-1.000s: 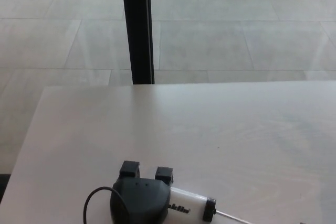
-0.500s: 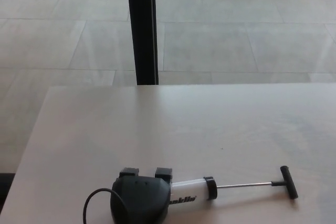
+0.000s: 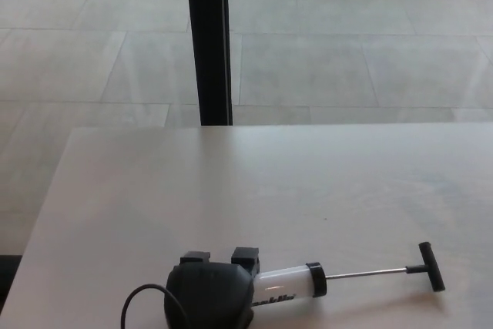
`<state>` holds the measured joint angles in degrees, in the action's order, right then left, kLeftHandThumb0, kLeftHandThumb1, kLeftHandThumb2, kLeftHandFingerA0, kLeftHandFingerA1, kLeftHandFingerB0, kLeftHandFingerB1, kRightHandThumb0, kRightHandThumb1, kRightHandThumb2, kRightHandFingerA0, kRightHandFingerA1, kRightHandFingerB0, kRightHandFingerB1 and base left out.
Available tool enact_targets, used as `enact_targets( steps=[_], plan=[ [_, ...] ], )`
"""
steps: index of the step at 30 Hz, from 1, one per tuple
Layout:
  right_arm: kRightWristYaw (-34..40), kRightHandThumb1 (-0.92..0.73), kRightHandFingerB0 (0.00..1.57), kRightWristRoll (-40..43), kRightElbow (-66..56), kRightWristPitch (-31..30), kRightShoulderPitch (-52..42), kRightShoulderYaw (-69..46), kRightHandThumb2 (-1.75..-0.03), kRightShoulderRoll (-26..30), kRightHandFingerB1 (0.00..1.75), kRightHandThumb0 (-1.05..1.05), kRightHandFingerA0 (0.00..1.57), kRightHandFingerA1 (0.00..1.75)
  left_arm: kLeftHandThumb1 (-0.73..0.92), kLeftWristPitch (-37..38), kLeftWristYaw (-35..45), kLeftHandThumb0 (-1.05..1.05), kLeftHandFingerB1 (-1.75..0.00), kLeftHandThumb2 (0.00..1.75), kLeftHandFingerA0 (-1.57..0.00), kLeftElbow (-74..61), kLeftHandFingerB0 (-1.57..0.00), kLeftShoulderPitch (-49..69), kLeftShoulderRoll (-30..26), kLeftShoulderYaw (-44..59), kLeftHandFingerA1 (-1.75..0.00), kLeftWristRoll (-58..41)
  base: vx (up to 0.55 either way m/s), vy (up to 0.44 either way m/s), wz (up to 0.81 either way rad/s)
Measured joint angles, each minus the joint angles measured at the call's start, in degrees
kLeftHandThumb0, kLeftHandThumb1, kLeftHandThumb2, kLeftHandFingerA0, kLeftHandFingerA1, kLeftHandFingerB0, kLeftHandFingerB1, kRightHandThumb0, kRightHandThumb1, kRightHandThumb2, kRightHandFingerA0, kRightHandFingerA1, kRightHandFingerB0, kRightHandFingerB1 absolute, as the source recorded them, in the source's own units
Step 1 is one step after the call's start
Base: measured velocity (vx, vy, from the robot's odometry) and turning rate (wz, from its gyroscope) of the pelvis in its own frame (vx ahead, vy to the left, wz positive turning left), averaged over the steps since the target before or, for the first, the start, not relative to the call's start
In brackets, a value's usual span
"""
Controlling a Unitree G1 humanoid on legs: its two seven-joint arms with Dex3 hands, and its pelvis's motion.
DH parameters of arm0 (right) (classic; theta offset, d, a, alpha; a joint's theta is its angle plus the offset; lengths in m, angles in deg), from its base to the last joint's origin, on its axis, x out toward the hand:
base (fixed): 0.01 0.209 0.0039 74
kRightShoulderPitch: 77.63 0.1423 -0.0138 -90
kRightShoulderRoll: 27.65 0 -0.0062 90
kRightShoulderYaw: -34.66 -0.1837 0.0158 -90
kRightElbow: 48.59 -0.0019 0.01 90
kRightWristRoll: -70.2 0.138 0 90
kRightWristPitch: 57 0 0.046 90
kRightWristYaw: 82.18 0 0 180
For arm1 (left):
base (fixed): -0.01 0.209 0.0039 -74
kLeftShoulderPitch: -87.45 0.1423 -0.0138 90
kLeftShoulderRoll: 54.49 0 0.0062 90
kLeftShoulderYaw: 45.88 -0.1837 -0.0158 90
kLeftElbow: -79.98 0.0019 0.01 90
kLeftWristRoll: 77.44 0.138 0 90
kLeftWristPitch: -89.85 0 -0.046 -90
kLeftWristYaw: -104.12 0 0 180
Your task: The robot uses its left hand to lift the air pump kept on the middle of the desk and use the right hand to compress the handle
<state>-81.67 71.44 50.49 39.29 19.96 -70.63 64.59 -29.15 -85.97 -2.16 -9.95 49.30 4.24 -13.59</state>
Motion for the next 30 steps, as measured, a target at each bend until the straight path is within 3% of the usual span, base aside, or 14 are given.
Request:
enact_targets(
  steps=[2,5,8,9,13,14,15,18,19,20,21,25,26,30],
  plan=[
    [0.0,-0.67,0.7,0.0,0.0,0.0,-0.2,0.1,-0.6,-0.1,0.48,-0.39,0.66,0.61,0.6,1.6,-1.2,-0.19,-1.51,1.0,-0.8,-0.1,-0.69,0.6,0.1,0.8,-1.75,-0.7,0.0,0.0,0.0],
    [-0.1,-0.71,0.6,0.1,0.0,0.0,-0.4,0.2,-0.61,-0.3,0.46,-0.43,0.61,0.58,0.56,3.8,-2.7,-0.13,-1.24,1.04,-0.95,-0.2,-0.73,1.4,0.4,2.4,-1.74,-2.1,0.0,0.0,0.0],
    [-0.6,-0.75,0.56,0.5,0.0,-0.5,-0.7,0.3,-0.63,-0.3,0.44,-0.49,0.6,0.59,0.45,6.1,-4.0,-0.17,-1.09,1.15,-0.86,-0.5,-0.8,1.9,0.7,4.1,-1.71,-3.6,0.0,0.0,0.0],
    [-0.9,-0.81,0.51,0.6,-0.1,-0.8,-0.7,0.4,-0.65,-0.3,0.41,-0.56,0.57,0.57,0.47,6.8,-4.4,-0.17,-1.28,1.23,-0.89,-0.5,-0.77,2.1,0.9,4.8,-1.75,-4.1,0.0,0.0,0.0],
    [-2.3,-0.92,0.34,1.2,-0.1,-3.1,-0.7,1.3,-0.7,-0.2,0.36,-0.78,0.42,0.49,0.44,9.7,-6.3,-0.14,-1.39,1.29,-0.91,-0.3,-0.8,2.3,1.7,7.3,-1.75,-6.4,0.0,0.0,0.0],
    [-2.8,-0.73,0.12,1.4,-0.1,-3.9,-0.7,1.5,-1.17,-0.2,0.44,-0.74,0.37,0.62,0.43,10.3,-6.6,-0.14,-1.45,1.29,-0.89,-0.3,-0.79,2.3,1.9,7.8,-1.75,-6.9,0.0,0.0,0.0],
    [-3.4,-0.92,0.24,1.5,-0.1,-4.8,-0.7,1.9,-0.74,0.0,0.34,-0.87,0.29,0.46,0.46,11.0,-7.0,-0.13,-1.43,1.27,-0.89,-0.2,-0.79,2.3,2.0,8.3,-1.75,-7.6,0.0,0.0,0.0],
    [-5.0,-0.92,0.16,1.9,-0.4,-7.1,-0.7,3.0,-0.8,0.1,0.32,-0.97,0.11,0.43,0.49,12.4,-7.4,-0.16,-1.44,1.25,-0.88,-0.1,-0.77,2.3,2.1,9.5,-1.75,-9.0,0.0,0.0,0.0],
    [-5.6,-0.92,0.11,2.3,-0.6,-8.1,-0.6,3.3,-0.85,0.1,0.27,-0.94,0.03,0.35,0.48,12.8,-7.4,-0.16,-1.48,1.26,-0.89,-0.1,-0.77,2.2,2.2,9.9,-1.75,-9.5,0.0,0.0,0.0],
    [-6.3,-0.85,0.1,2.7,-0.8,-8.8,-0.6,3.5,-1.27,0.1,0.18,-0.95,0.02,0.2,0.49,13.0,-7.4,-0.16,-1.51,1.27,-0.89,-0.1,-0.77,2.0,2.2,10.2,-1.75,-10.0,0.0,0.0,0.0],
    [-6.9,-0.92,0.0,3.1,-1.0,-9.5,-0.5,3.6,-1.32,0.1,0.04,-1.02,0.0,0.11,0.46,13.2,-7.4,-0.15,-1.52,1.29,-0.89,-0.1,-0.8,1.9,2.3,10.6,-1.75,-10.5,0.0,0.0,0.0],
    [-10.1,-0.89,0.0,5.9,-2.0,-12.5,0.2,3.8,-1.32,-0.2,0.0,-1.03,0.0,0.13,0.5,14.2,-6.9,-0.18,-1.54,1.24,-0.87,-0.1,-0.76,1.1,1.7,12.0,-1.75,-12.4,0.0,0.0,0.0],
    [-10.7,-0.92,0.0,6.5,-2.2,-13.3,0.5,3.8,-0.89,-0.4,0.0,-1.0,0.0,0.0,0.5,14.2,-6.9,-0.17,-1.51,1.22,-0.86,-0.1,-0.75,0.9,1.6,12.2,-1.75,-12.7,0.0,0.0,0.0],
    [-12.4,-0.92,0.0,8.6,-3.1,-15.8,1.9,3.8,-0.93,-0.9,0.0,-1.01,0.0,0.0,0.49,14.2,-6.3,-0.18,-1.41,1.22,-0.89,0.0,-0.78,-0.1,0.1,12.2,-1.75,-13.3,0.0,0.0,0.0]
  ],
)
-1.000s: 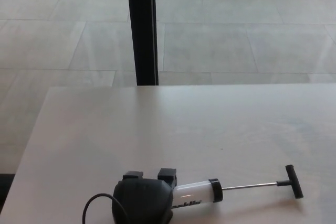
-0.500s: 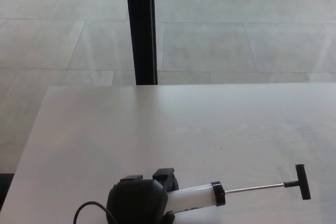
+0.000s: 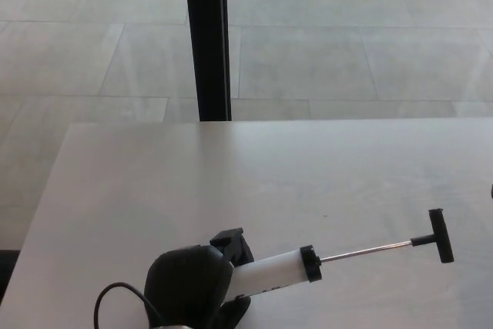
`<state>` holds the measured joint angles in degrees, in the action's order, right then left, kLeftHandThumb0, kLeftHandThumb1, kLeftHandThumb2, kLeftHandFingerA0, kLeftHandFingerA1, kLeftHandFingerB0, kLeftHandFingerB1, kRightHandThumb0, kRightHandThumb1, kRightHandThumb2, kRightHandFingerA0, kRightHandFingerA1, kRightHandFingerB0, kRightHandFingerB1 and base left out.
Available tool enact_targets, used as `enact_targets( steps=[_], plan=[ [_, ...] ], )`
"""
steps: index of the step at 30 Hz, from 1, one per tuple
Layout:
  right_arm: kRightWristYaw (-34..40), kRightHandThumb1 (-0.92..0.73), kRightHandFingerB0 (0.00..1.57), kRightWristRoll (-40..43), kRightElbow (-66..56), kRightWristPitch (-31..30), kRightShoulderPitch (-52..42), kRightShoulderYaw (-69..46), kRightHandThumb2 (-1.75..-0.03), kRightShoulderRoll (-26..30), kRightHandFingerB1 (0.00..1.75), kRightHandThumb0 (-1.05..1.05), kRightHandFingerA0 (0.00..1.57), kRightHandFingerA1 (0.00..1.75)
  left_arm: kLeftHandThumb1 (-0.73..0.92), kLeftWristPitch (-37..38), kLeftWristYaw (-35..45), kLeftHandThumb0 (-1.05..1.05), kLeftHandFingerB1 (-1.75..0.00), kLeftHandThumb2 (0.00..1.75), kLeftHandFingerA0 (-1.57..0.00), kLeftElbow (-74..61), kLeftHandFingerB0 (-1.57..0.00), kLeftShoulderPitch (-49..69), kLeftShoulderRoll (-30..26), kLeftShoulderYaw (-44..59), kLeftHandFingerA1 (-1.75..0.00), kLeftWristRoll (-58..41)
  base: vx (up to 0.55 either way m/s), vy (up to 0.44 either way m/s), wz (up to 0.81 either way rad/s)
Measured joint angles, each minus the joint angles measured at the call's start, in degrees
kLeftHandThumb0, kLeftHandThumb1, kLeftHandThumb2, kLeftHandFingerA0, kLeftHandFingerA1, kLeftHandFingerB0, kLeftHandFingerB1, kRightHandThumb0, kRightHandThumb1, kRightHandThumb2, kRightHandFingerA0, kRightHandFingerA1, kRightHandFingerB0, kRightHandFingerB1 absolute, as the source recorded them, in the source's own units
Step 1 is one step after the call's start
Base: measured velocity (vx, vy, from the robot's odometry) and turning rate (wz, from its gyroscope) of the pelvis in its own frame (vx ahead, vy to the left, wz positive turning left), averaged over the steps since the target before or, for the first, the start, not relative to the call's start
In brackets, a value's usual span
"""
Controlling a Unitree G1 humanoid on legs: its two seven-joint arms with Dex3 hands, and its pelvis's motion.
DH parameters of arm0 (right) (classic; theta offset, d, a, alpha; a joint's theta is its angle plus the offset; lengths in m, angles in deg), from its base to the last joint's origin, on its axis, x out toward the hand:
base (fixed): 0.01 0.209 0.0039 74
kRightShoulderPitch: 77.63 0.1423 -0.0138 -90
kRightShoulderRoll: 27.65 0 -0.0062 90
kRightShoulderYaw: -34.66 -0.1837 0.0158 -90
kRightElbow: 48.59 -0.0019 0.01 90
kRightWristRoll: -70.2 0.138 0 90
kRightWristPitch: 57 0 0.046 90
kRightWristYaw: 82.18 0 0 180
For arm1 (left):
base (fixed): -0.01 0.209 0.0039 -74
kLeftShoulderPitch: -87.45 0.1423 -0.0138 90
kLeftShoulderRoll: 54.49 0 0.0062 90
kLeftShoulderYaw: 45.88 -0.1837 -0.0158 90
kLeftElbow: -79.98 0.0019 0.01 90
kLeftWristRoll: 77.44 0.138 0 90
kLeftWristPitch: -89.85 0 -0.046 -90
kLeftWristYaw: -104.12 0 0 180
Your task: The robot uses its left hand to lift the air pump kept on the middle of the desk and use the right hand to compress the handle
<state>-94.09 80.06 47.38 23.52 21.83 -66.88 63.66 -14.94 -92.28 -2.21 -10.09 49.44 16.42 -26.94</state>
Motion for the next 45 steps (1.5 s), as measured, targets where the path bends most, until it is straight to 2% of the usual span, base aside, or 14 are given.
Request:
enact_targets(
  steps=[2,4,5,7,11,14,19,20,24,27,28,29,30,45],
  plan=[
    [-0.6,-0.88,0.0,0.4,-0.3,-1.1,0.8,0.3,-1.33,0.0,0.0,-1.04,0.0,0.16,0.48,0.0,0.6,-0.17,-1.39,1.18,-0.89,0.0,-0.77,-1.1,-1.7,-0.5,-1.75,0.1,0.0,0.0,0.0],
    [-1.1,-0.88,0.0,0.6,-0.9,-2.2,1.7,1.0,-1.33,0.2,0.0,-1.04,0.0,0.16,0.49,0.1,0.8,-0.24,-1.15,1.18,-1.19,0.0,-0.91,-2.4,-3.9,-1.0,-1.39,0.5,0.0,0.0,0.0],
    [-1.2,-0.88,0.0,0.6,-1.1,-2.7,2.0,1.2,-1.33,0.4,0.0,-1.03,0.0,0.15,0.46,0.2,0.9,-0.16,-1.44,1.26,-0.88,0.0,-0.73,-2.9,-4.8,-1.2,-1.75,0.6,0.0,0.0,0.0],
    [-1.4,-0.92,0.0,0.6,-1.7,-3.9,2.9,1.7,-0.97,0.6,0.01,-0.98,0.0,0.0,0.47,0.6,1.9,-0.24,-1.19,1.19,-1.18,-0.2,-0.89,-4.0,-7.0,-1.9,-1.41,1.0,0.0,0.0,0.0],
    [-2.1,-0.9,0.0,1.2,-2.1,-6.4,5.4,1.9,-1.3,0.7,0.0,-1.02,0.0,0.19,0.54,1.6,4.1,-0.19,-1.37,1.15,-0.91,-0.9,-0.74,-6.7,-11.7,-2.3,-1.75,1.2,0.0,0.0,0.0],
    [-2.3,-0.86,0.0,1.7,-2.1,-7.7,7.1,2.0,-1.13,0.6,0.0,-1.04,0.0,0.0,0.51,2.2,5.7,-0.23,-1.05,1.15,-1.2,-1.0,-0.85,-8.7,-13.4,-2.1,-1.37,1.0,0.0,0.0,0.0],
    [-2.1,-0.92,0.0,1.7,-2.0,-9.0,8.7,2.9,-1.33,-0.2,0.0,-1.02,0.0,0.13,0.47,2.9,6.8,-0.12,-1.64,1.21,-0.93,-1.2,-0.68,-10.4,-13.2,-1.5,-1.75,0.4,0.0,0.0,0.0],
    [-2.0,-0.89,0.0,1.6,-2.0,-9.1,8.7,3.4,-1.31,-0.4,0.02,-1.0,0.0,0.17,0.48,3.0,6.9,-0.2,-1.27,1.19,-1.22,-1.2,-0.96,-10.6,-12.9,-1.4,-1.45,0.2,0.0,0.0,0.0],
    [-1.3,-0.92,0.0,1.5,-2.8,-11.1,8.7,4.3,-1.02,-2.0,0.08,-0.97,0.0,0.0,0.49,3.1,7.0,-0.19,-1.27,1.17,-1.25,-1.4,-0.99,-11.3,-11.1,-0.5,-1.46,-0.1,0.0,0.0,0.0],
    [-0.8,-0.88,0.0,1.5,-3.1,-11.7,8.7,4.4,-1.3,-3.2,0.05,-0.96,0.0,0.2,0.46,3.1,6.9,-0.18,-1.3,1.2,-1.26,-1.4,-0.99,-11.7,-9.3,0.2,-1.49,-0.2,0.0,0.0,0.0],
    [-0.7,-0.92,0.0,1.5,-3.1,-11.7,8.6,4.6,-0.97,-3.8,0.1,-0.93,0.0,0.0,0.45,3.1,6.9,-0.09,-1.6,1.26,-0.98,-1.4,-0.75,-11.8,-8.4,0.5,-1.75,-0.3,0.0,0.0,0.0],
    [-0.6,-0.86,0.0,1.5,-3.1,-11.7,8.5,4.6,-1.14,-4.0,0.0,-1.03,0.0,0.0,0.44,3.1,6.9,-0.16,-1.3,1.22,-1.29,-1.4,-1.01,-11.9,-7.8,0.8,-1.51,-0.4,0.0,0.0,0.0],
    [-0.5,-0.92,0.0,1.5,-3.1,-11.7,8.5,4.6,-0.96,-4.2,0.08,-0.93,0.0,0.0,0.46,3.1,6.9,-0.09,-1.54,1.25,-1.0,-1.3,-0.78,-11.9,-7.2,1.1,-1.75,-0.6,0.0,0.0,0.0],
    [1.9,-0.92,0.0,0.9,-1.3,-10.6,7.9,4.6,-1.32,-8.8,0.03,-0.99,0.0,0.13,0.48,3.0,5.5,-0.17,-1.3,1.21,-1.31,0.5,-1.04,-12.1,-3.5,2.9,-1.51,-1.3,0.0,0.0,0.0]
  ],
)
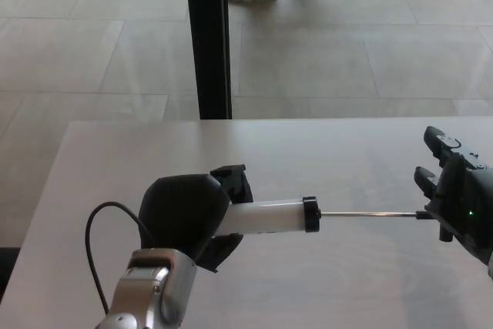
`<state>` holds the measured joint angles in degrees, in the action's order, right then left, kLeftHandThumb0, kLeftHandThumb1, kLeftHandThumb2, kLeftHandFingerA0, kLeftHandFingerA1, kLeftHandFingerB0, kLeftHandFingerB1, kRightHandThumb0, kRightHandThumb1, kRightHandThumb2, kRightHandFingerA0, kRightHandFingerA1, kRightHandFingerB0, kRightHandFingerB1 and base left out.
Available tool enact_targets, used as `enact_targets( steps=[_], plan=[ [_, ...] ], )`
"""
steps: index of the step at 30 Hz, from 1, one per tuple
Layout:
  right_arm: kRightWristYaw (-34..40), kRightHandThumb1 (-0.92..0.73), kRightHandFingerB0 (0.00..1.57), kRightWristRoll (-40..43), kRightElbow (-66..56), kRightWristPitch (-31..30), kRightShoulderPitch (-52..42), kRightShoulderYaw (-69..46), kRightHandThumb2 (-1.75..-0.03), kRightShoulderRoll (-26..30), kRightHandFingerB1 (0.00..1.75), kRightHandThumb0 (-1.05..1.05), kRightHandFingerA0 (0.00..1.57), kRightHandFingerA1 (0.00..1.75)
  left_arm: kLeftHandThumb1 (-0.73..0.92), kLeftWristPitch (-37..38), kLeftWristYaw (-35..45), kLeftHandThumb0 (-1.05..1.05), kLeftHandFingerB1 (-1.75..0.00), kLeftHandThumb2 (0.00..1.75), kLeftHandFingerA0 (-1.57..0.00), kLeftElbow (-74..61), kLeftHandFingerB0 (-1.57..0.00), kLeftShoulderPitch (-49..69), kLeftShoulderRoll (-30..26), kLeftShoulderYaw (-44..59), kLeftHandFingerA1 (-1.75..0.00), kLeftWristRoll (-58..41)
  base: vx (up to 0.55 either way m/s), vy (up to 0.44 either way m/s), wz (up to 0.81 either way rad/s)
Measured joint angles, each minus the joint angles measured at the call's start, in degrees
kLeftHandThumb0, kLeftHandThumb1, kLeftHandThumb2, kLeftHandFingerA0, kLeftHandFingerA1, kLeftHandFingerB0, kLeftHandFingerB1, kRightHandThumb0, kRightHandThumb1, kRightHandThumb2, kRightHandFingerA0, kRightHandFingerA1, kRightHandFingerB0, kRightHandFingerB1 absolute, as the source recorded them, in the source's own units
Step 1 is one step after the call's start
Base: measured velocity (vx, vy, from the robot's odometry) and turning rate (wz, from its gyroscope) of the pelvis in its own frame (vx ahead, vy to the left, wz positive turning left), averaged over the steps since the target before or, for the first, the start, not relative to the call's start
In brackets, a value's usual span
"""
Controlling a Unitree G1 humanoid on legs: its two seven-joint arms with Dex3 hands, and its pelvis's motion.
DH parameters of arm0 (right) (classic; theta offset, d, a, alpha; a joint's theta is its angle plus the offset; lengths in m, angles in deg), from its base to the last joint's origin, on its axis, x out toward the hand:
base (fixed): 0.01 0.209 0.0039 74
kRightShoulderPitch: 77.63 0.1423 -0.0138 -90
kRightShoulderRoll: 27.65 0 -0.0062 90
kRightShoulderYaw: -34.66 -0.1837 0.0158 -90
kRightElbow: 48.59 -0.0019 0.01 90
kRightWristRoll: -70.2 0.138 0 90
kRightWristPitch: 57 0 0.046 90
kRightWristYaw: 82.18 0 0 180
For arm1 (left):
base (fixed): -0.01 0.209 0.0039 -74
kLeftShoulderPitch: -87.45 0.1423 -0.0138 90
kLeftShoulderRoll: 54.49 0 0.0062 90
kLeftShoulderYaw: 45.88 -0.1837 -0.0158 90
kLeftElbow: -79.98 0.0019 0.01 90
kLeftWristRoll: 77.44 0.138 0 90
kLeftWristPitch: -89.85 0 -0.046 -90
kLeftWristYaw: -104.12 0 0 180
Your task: The robot uses its left hand to lift the air pump kept on the middle of the desk and use the right hand to compress the handle
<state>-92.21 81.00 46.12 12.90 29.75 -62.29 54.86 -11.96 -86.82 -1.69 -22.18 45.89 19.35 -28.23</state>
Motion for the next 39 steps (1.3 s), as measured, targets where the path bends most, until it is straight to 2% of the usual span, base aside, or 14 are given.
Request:
enact_targets(
  steps=[4,5,7,9,10,13,14,17,20,21,22,25,26,39],
  plan=[
    [1.2,-0.92,0.0,-0.6,0.4,0.4,0.0,0.1,-1.32,-1.0,0.01,-1.03,0.0,0.09,0.47,-0.1,-0.2,-0.16,-1.21,1.17,-1.28,0.3,-1.0,0.0,0.9,0.6,-1.44,-0.2,0.0,0.0,0.0],
    [1.4,-0.92,0.0,-0.7,0.6,0.5,0.0,0.2,-1.32,-1.3,0.0,-1.05,0.0,0.08,0.44,-0.1,-0.2,-0.09,-1.44,1.24,-1.02,0.4,-0.83,-0.2,1.1,0.7,-1.75,-0.2,0.0,0.0,0.0],
    [1.8,-0.92,0.0,-1.2,1.1,0.9,0.1,0.6,-1.32,-1.9,0.02,-1.02,0.0,0.1,0.47,-0.1,-0.5,-0.14,-1.22,1.18,-1.29,1.1,-1.01,-0.7,1.3,0.7,-1.44,-0.2,0.0,0.0,0.0],
    [2.2,-0.92,0.0,-1.5,1.5,1.3,0.2,1.0,-1.33,-2.3,0.02,-1.01,0.0,0.1,0.47,-0.2,-0.7,-0.13,-1.09,1.18,-1.0,1.5,-0.82,-1.3,1.6,0.5,-1.73,-0.1,0.0,0.0,0.0],
    [2.4,-0.92,0.0,-1.7,1.5,1.4,0.3,1.3,-1.34,-2.6,0.0,-1.03,0.0,0.09,0.46,-0.4,-0.7,-0.19,-1.09,1.17,-1.28,1.9,-0.9,-2.1,1.7,0.2,-1.4,0.2,0.0,0.0,0.0],
    [2.6,-0.92,0.0,-1.8,1.4,1.6,0.8,2.0,-1.34,-3.6,0.0,-1.04,0.0,0.09,0.39,-1.6,-0.5,-0.13,-1.23,1.34,-0.99,2.9,-0.85,-4.2,2.1,-1.3,-1.75,1.3,0.0,0.0,0.0],
    [2.6,-0.92,0.0,-1.8,1.4,1.5,0.8,2.0,-1.33,-3.7,0.0,-1.03,0.0,0.1,0.44,-1.7,-0.5,-0.19,-1.13,1.22,-1.29,3.0,-0.92,-4.3,2.1,-1.5,-1.45,1.4,0.0,0.0,0.0],
    [3.2,-0.92,0.0,-2.1,0.4,1.3,1.5,2.9,-1.33,-4.5,0.01,-1.01,0.0,0.11,0.46,-3.4,0.7,-0.2,-1.15,1.19,-1.28,4.7,-0.94,-6.1,2.1,-3.6,-1.44,2.6,0.0,0.0,0.0],
    [3.7,-0.92,0.0,-2.5,-0.6,1.0,2.3,4.0,-1.34,-5.2,0.03,-0.99,0.0,0.11,0.46,-5.1,1.9,-0.13,-1.34,1.14,-0.95,5.8,-0.79,-7.5,2.1,-5.0,-1.75,3.6,0.0,0.0,0.0],
    [3.7,-0.92,0.0,-2.5,-0.8,0.9,2.5,4.2,-1.34,-5.4,0.03,-0.98,0.0,0.11,0.45,-5.4,2.1,-0.19,-1.11,1.12,-1.26,6.0,-0.91,-7.8,2.1,-5.3,-1.42,3.7,0.0,0.0,0.0],
    [3.8,-0.92,0.0,-2.6,-1.2,0.8,2.7,4.4,-1.33,-5.7,0.03,-0.97,0.0,0.11,0.44,-5.7,2.3,-0.14,-1.31,1.17,-0.94,6.3,-0.79,-8.1,2.1,-5.6,-1.75,3.8,0.0,0.0,0.0],
    [4.3,-0.92,0.0,-2.8,-2.7,0.3,2.9,5.0,-1.34,-6.4,0.03,-0.97,0.0,0.11,0.49,-6.1,2.5,-0.2,-1.08,1.17,-1.22,7.3,-0.89,-9.0,2.1,-6.3,-1.38,4.1,0.0,0.0,0.0],
    [4.5,-0.92,0.0,-2.8,-3.3,0.1,3.0,5.5,-1.34,-6.7,0.03,-0.98,0.0,0.1,0.49,-6.3,2.5,-0.16,-1.22,1.16,-0.91,7.7,-0.8,-9.2,2.1,-6.6,-1.75,4.2,0.0,0.0,0.0],
    [6.7,-0.92,0.0,-3.9,-5.0,-0.4,3.0,7.3,-1.36,-11.2,0.02,-1.01,0.0,0.1,0.64,-7.8,3.4,-0.21,-0.7,0.72,-0.89,10.4,-0.81,-10.5,4.8,-6.6,-1.59,3.5,0.0,0.0,0.0]
  ],
)
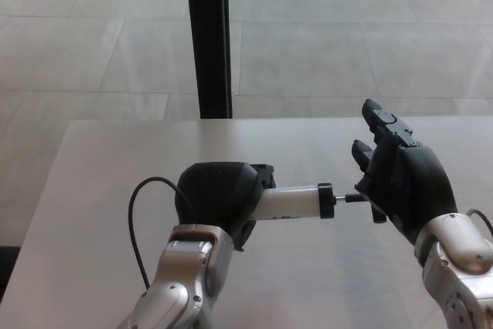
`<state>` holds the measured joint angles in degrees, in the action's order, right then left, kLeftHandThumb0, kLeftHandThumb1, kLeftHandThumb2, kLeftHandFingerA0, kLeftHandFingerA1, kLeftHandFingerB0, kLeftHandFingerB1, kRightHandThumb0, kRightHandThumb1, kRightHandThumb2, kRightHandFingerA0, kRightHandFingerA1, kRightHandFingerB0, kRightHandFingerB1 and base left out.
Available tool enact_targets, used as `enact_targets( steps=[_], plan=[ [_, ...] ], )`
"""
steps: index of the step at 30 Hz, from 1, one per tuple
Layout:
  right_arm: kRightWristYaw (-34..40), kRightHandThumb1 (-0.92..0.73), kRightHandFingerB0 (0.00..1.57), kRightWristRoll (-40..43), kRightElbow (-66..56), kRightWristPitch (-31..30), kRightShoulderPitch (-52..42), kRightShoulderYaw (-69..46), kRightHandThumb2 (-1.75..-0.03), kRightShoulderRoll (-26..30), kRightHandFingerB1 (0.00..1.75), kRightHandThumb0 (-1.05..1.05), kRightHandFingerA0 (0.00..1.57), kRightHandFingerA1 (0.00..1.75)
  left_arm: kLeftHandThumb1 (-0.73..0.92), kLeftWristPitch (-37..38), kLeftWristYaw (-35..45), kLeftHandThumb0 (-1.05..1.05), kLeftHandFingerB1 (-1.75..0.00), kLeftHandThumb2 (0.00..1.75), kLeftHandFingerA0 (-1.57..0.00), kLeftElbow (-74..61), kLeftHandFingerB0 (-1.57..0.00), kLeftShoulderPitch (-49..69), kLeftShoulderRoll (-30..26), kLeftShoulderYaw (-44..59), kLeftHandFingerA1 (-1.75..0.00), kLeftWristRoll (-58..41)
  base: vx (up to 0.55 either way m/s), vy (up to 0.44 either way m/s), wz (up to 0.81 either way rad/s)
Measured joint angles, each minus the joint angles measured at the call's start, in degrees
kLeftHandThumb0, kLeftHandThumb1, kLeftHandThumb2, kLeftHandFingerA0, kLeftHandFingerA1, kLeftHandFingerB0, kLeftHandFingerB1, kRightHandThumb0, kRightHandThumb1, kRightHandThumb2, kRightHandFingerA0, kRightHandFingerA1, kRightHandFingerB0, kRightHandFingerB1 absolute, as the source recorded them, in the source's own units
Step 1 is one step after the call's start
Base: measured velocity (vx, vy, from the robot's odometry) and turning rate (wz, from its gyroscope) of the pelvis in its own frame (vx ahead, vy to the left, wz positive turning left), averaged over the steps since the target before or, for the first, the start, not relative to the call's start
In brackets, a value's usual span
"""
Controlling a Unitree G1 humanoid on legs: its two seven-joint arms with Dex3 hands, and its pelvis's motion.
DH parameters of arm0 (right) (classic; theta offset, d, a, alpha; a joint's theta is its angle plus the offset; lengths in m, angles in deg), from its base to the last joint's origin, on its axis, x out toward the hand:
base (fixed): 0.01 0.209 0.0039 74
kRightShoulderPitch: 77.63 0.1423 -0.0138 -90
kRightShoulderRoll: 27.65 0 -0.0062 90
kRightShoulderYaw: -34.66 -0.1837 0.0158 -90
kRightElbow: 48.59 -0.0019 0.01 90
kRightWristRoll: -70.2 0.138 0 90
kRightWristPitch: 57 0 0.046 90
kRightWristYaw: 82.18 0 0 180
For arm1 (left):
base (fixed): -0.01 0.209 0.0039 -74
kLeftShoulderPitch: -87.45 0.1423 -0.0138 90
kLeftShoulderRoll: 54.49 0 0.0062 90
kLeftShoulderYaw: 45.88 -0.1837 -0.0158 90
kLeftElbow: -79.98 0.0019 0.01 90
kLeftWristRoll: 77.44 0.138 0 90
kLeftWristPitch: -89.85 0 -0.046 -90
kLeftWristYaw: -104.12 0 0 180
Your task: The robot uses its left hand to lift the air pump kept on the middle of the desk and use the right hand to compress the handle
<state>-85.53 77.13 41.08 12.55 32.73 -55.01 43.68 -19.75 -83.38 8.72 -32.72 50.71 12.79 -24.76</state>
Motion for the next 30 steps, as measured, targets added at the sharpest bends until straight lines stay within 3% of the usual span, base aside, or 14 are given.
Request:
enact_targets(
  steps=[3,4,7,11,13,14,18,21,22,23,25,26,27,30],
  plan=[
    [0.4,-0.92,0.0,-0.5,0.0,0.3,-0.4,0.6,-1.36,-0.2,0.04,-0.97,0.0,0.12,0.66,-0.3,0.0,-0.26,-0.72,0.68,-0.86,0.4,-0.8,-0.9,1.1,0.2,-1.55,0.0,0.0,0.0,0.0],
    [0.5,-0.92,0.0,-0.8,0.0,0.4,-0.6,0.7,-1.36,-0.2,0.03,-0.99,0.0,0.09,0.71,-0.5,0.0,-0.32,-0.93,0.61,-0.88,0.4,-0.81,-1.1,1.2,0.3,-1.6,-0.1,0.0,0.0,0.0],
    [1.0,-0.92,0.0,-1.6,0.0,0.6,-0.7,1.0,-1.35,-0.1,0.06,-0.96,0.0,0.1,0.69,-1.4,-0.2,-0.28,-1.02,0.71,-0.9,1.5,-0.84,-1.8,2.8,0.7,-1.69,0.0,0.0,0.0,0.0],
    [1.8,-0.92,0.0,-2.7,0.4,0.9,-0.7,1.0,-1.34,-0.1,0.06,-0.97,0.0,0.08,0.67,-2.4,-0.3,-0.33,-0.69,0.66,-0.9,2.7,-0.78,-2.8,4.2,1.2,-1.64,-0.1,0.0,0.0,0.0],
    [2.4,-0.92,0.0,-3.3,0.8,1.2,-0.5,1.0,-1.33,-0.1,0.07,-0.96,0.0,0.08,0.68,-3.0,-0.2,-0.34,-0.65,0.66,-0.87,3.1,-0.76,-3.5,4.5,1.0,-1.65,-0.1,0.0,0.0,0.0],
    [2.5,-0.92,0.01,-3.4,1.0,1.3,-0.5,1.0,-1.33,-0.1,0.08,-0.95,0.0,0.08,0.67,-3.1,-0.1,-0.31,-0.85,0.63,-0.8,3.3,-0.8,-3.8,4.5,0.9,-1.65,0.0,0.0,0.0,0.0],
    [2.8,-0.92,0.02,-3.7,1.0,1.2,-0.4,0.8,-1.32,-0.1,0.08,-0.98,0.0,0.07,0.71,-3.5,0.2,-0.36,-0.68,0.66,-0.81,3.3,-0.75,-4.7,4.2,-0.4,-1.59,0.2,0.0,0.0,0.0],
    [2.8,-0.92,0.0,-3.7,1.2,1.2,-0.2,0.7,-1.34,0.2,0.09,-0.95,0.0,0.11,0.76,-4.3,0.8,-0.32,-0.77,0.62,-0.84,3.0,-0.78,-5.1,3.9,-1.2,-1.59,0.4,0.0,0.0,0.0],
    [2.7,-0.92,0.0,-3.7,1.2,1.2,-0.2,0.7,-1.34,0.5,0.07,-0.98,0.0,0.1,0.53,-4.6,0.9,-0.31,-0.81,0.97,-1.11,2.9,-0.76,-5.1,3.9,-1.4,-1.29,0.4,0.0,0.0,0.0],
    [2.6,-0.92,0.0,-3.7,1.2,1.2,-0.1,0.5,-1.33,0.9,0.06,-0.96,0.0,0.11,0.7,-5.0,0.9,-0.22,-0.94,0.77,-0.82,2.7,-0.81,-5.0,3.9,-1.7,-1.68,0.5,0.0,0.0,0.0],
    [1.9,-0.92,0.0,-3.3,1.0,1.2,-0.1,-0.6,-1.33,1.8,0.06,-0.96,0.0,0.11,0.7,-5.1,1.1,-0.22,-0.94,0.77,-0.82,1.8,-0.81,-3.8,3.2,-2.2,-1.68,0.5,0.0,0.0,0.0],
    [1.6,-0.92,0.0,-3.1,0.7,1.2,0.0,-1.1,-1.32,2.3,0.06,-0.94,0.0,0.1,0.68,-5.1,1.3,-0.2,-1.2,0.8,-1.05,1.4,-0.76,-3.0,2.9,-2.5,-1.7,0.4,0.0,0.0,0.0],
    [1.2,-0.92,0.05,-2.8,0.4,1.1,0.1,-1.7,-1.31,3.0,0.05,-1.0,0.0,0.05,0.73,-5.1,1.6,-0.24,-1.24,0.8,-0.85,1.1,-0.78,-2.0,2.6,-3.0,-1.72,0.4,0.0,0.0,0.0],
    [0.7,-0.91,0.1,-2.1,-0.2,0.7,0.6,-4.2,-1.27,4.8,0.14,-0.98,0.0,0.07,0.54,-5.0,2.7,-0.21,-1.34,0.91,-0.93,0.5,-0.82,0.6,0.9,-4.0,-1.73,0.3,0.0,0.0,0.0]
  ],
)
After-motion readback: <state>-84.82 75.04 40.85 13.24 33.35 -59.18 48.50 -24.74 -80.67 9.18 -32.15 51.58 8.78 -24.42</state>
